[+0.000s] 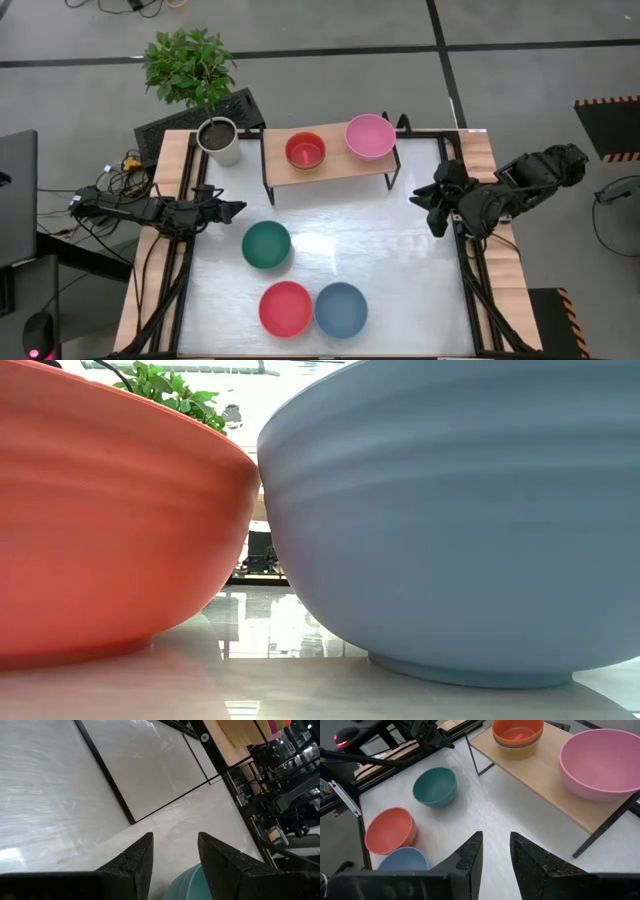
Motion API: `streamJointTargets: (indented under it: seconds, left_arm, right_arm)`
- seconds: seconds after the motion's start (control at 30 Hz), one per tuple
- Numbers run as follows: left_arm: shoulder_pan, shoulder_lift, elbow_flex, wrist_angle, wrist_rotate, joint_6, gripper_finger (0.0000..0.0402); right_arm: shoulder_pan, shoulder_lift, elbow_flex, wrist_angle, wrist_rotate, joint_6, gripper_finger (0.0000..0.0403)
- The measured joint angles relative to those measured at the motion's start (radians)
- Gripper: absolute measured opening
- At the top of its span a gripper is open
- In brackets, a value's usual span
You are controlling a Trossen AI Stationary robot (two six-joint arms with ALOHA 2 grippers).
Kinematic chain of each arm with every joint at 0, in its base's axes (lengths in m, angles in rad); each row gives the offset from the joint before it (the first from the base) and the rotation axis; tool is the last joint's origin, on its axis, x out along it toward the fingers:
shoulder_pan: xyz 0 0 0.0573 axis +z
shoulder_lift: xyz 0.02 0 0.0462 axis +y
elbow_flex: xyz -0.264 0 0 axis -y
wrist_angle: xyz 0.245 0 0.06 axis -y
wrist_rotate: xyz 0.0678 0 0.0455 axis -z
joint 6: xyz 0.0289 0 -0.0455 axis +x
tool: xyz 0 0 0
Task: Place and stack bowls onto a shelf
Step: Stack the blue bowl on top of the pink bowl on the shelf
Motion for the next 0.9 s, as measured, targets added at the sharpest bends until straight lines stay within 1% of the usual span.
streamJointTargets:
  seconds: [0.5, 0.73, 0.9]
  left_arm:
    - [0.0, 0.0, 0.0, 0.0, 0.002, 0.0, 0.014]
    - [0.0, 0.0, 0.0, 0.001, 0.003, 0.0, 0.014]
    - [0.0, 0.0, 0.0, 0.001, 0.013, 0.0, 0.014]
  right_arm:
    - [0.0, 0.0, 0.0, 0.023, -0.005, -0.005, 0.0123]
    - [0.0, 0.002, 0.0, 0.13, -0.013, -0.103, 0.0123]
    - [0.0, 0.003, 0.0, 0.155, -0.013, -0.112, 0.0123]
